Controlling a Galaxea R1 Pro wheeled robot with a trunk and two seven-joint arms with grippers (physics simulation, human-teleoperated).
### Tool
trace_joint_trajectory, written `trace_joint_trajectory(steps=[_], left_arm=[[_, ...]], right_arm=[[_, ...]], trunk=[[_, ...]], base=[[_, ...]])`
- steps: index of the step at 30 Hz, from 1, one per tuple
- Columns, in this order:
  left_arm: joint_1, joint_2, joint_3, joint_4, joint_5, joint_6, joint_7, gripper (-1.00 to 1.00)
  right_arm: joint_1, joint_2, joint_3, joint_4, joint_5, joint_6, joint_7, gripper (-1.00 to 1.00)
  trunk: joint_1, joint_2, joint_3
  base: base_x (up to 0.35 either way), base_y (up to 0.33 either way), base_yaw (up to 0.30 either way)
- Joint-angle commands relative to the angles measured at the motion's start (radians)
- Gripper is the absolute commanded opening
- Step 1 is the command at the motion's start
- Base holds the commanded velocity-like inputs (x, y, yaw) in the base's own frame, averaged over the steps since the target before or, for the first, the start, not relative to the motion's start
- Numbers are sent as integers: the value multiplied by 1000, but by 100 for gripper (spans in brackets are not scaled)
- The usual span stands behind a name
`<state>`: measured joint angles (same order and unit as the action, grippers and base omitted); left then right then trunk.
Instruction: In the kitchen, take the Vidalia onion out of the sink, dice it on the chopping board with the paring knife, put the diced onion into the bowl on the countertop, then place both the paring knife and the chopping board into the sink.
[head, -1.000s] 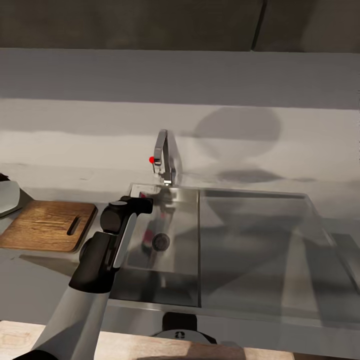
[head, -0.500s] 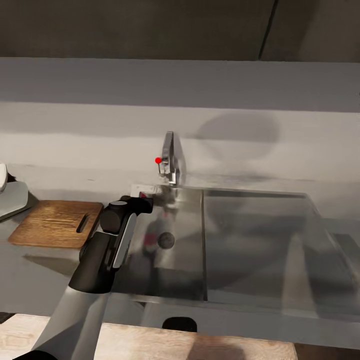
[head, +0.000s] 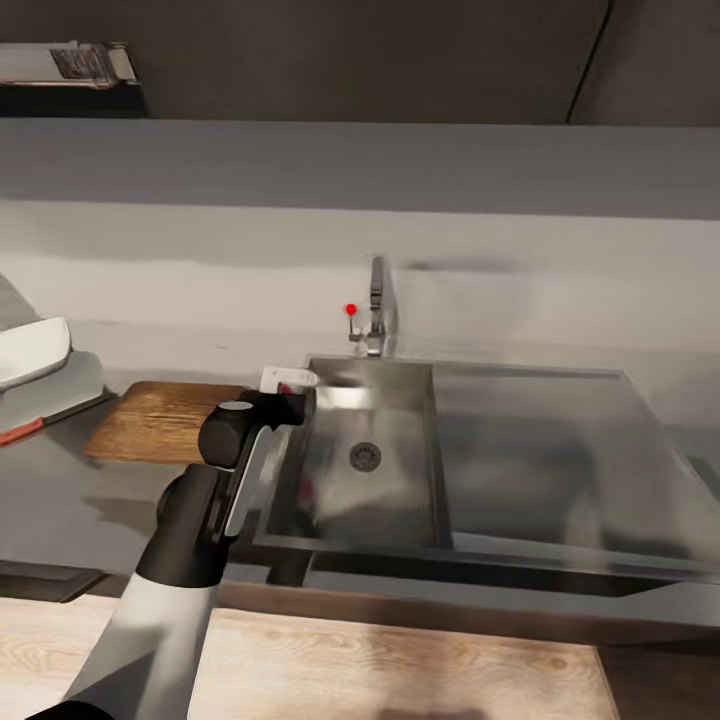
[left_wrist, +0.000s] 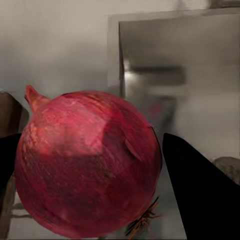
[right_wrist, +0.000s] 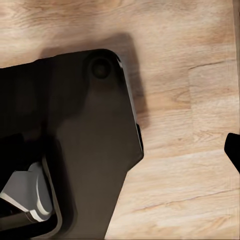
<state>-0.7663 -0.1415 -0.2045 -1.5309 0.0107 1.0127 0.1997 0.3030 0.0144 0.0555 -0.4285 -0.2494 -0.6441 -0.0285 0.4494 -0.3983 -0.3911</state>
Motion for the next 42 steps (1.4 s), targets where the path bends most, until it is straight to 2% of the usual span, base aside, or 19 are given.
trace_joint_trajectory(steps=[1, 20, 42], left_arm=[[-1, 0, -1, -2, 0, 4, 3, -100], [-1, 0, -1, -3, 2, 4, 3, -100], [-1, 0, 0, 5, 2, 4, 3, -100]], right_arm=[[1, -1, 6, 2, -8, -2, -3, 100], [1, -1, 6, 7, -8, -2, -2, 100], [1, -1, 6, 6, -8, -2, -2, 100]], trunk=[[1, -2, 0], [1, -2, 30], [1, -2, 64]], base=[[-25, 295, 0], [37, 298, 0], [-63, 166, 0]])
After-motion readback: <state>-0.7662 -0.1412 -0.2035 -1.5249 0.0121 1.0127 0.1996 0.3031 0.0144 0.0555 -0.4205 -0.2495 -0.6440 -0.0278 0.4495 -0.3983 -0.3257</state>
